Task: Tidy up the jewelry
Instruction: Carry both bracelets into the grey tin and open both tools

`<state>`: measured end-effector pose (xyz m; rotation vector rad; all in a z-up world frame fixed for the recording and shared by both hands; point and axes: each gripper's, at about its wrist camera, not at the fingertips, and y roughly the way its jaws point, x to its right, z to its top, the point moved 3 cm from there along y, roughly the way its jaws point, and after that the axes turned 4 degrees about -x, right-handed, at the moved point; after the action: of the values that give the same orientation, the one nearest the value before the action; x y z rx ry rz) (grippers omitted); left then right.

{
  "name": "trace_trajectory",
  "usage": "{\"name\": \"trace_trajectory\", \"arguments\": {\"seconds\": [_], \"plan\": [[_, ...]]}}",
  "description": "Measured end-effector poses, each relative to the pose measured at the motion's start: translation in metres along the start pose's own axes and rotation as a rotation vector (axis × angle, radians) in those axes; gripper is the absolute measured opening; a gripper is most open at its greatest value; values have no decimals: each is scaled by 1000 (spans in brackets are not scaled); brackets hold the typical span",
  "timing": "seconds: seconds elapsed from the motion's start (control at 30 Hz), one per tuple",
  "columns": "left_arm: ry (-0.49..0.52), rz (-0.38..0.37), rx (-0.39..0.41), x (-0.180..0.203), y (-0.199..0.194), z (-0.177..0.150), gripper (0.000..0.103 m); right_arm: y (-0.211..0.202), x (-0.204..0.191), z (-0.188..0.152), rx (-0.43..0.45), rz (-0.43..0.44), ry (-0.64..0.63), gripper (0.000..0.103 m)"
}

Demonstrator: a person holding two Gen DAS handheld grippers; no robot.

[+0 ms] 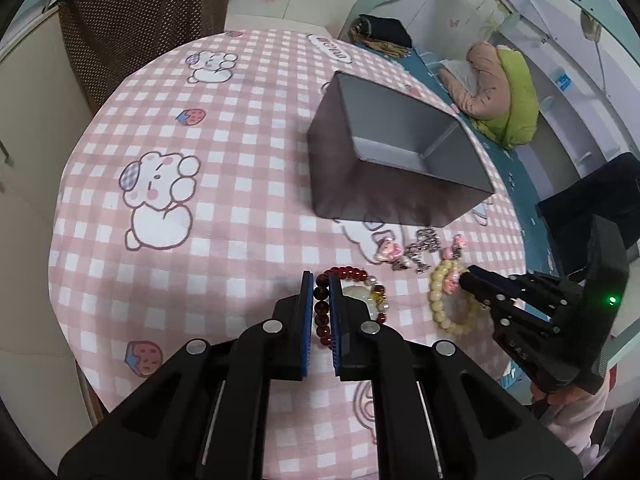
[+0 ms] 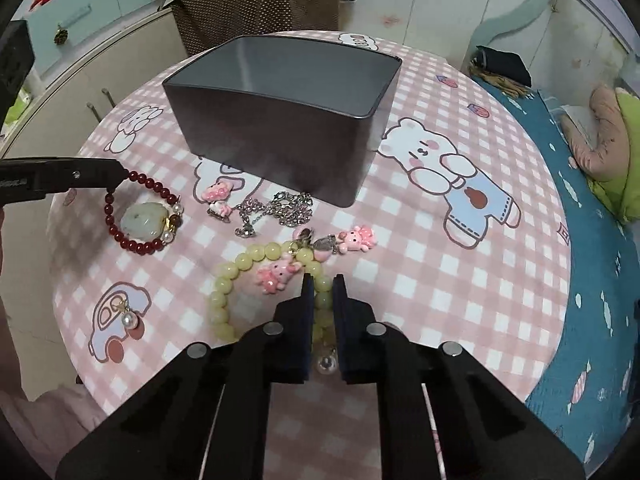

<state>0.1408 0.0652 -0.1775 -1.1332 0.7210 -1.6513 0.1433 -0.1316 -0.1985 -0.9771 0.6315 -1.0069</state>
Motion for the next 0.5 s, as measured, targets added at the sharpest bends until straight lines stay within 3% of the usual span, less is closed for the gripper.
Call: {"name": "trace_trajectory", "arguments": {"seconds": [0.2,0.33,0.5], "plan": [[24,-53,28,15,-13,4,8,-13,5,3,44,30,87,9],[18,-147,21,25,-20,11,8,-26,7,10,97,60,130,9],[25,-176,30,38,-28,15,8,-43,5,18,158,95,150,9]]}}
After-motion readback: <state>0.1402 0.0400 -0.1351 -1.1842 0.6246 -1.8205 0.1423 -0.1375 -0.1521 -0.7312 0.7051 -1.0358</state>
